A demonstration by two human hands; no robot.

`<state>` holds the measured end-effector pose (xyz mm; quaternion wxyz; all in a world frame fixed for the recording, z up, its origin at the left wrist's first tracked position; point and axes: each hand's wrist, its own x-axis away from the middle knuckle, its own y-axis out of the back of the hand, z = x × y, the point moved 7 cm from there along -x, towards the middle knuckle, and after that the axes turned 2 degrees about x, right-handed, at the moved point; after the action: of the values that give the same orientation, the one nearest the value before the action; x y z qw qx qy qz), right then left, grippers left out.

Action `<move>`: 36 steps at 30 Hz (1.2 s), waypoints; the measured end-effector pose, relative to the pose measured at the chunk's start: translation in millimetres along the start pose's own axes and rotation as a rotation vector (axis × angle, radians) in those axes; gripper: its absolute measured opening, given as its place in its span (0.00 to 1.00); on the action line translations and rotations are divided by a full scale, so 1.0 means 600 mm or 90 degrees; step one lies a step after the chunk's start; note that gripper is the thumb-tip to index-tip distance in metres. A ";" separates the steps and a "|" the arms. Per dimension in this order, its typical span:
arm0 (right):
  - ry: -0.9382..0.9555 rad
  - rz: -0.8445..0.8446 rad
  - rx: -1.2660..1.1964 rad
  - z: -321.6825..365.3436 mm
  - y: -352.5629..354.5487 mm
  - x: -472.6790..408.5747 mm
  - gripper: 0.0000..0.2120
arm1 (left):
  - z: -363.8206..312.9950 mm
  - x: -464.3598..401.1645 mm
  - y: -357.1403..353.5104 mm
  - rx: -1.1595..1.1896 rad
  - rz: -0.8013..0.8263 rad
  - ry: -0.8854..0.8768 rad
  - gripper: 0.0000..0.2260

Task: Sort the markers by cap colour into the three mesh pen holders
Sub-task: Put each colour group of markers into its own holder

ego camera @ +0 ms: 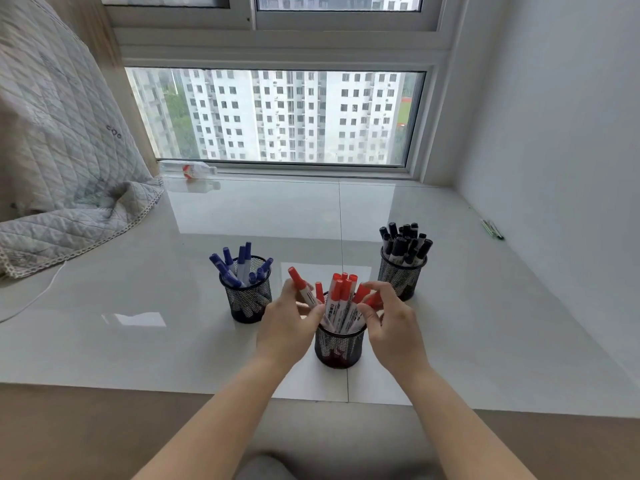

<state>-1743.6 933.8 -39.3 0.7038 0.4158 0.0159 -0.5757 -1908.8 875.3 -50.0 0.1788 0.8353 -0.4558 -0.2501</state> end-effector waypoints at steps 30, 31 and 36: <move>-0.160 0.188 0.094 -0.035 -0.033 -0.095 0.12 | -0.010 0.018 -0.029 -0.122 -0.068 -0.107 0.09; -0.173 0.197 0.088 -0.037 -0.036 -0.096 0.12 | -0.009 0.018 -0.029 -0.130 -0.068 -0.106 0.09; -0.187 0.226 0.074 -0.036 -0.049 -0.095 0.13 | -0.005 0.018 -0.033 -0.153 -0.060 -0.101 0.09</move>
<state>-1777.1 992.3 -41.4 0.7636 0.3633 -0.1931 -0.4976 -1888.8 876.3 -60.5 0.2289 0.8060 -0.3954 -0.3763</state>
